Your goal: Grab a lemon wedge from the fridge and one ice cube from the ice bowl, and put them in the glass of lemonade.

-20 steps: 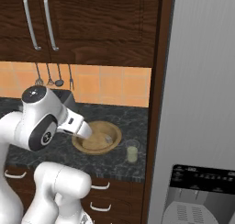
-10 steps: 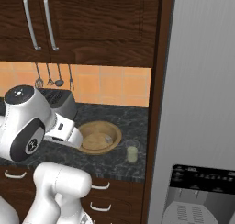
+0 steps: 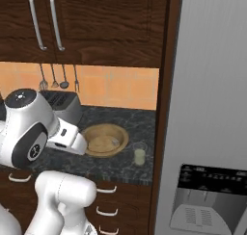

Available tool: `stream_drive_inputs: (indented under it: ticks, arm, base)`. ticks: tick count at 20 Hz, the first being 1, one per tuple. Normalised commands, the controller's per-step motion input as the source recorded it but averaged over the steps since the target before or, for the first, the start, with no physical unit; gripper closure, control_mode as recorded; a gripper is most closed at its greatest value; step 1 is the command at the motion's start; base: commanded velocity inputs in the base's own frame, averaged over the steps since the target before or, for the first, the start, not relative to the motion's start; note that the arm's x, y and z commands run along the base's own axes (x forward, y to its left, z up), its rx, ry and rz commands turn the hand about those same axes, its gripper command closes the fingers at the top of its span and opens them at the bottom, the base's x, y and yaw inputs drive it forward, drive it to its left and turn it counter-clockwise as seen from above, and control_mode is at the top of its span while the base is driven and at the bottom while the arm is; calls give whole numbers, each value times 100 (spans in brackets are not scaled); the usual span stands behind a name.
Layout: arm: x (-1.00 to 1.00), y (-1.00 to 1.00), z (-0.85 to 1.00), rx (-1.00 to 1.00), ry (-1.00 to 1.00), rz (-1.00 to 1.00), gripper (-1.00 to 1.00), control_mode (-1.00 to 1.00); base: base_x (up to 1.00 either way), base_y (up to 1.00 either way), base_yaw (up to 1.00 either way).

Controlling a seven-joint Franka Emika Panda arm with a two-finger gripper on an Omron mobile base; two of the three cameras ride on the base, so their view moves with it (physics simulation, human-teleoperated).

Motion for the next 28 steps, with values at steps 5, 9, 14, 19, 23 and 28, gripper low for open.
stream_drive_inputs:
  ticks: [5,9,14,19,23,28]
  arm:
    - [0,0,0,0,0,0,-100,100]
    - [0,0,0,0,0,0,-100,100]
    - [0,0,0,0,0,0,-100,100]
    - [0,0,0,0,0,0,-100,100]
    - [0,0,0,0,0,0,-100,100]
    - [0,0,0,0,0,0,-100,100]
  base:
    - [-82,0,0]
    - [-94,-30,-2]
    - [-37,-75,-26]
    - [35,-100,-10]
    - [21,-100,3]
    - [-8,-100,24]
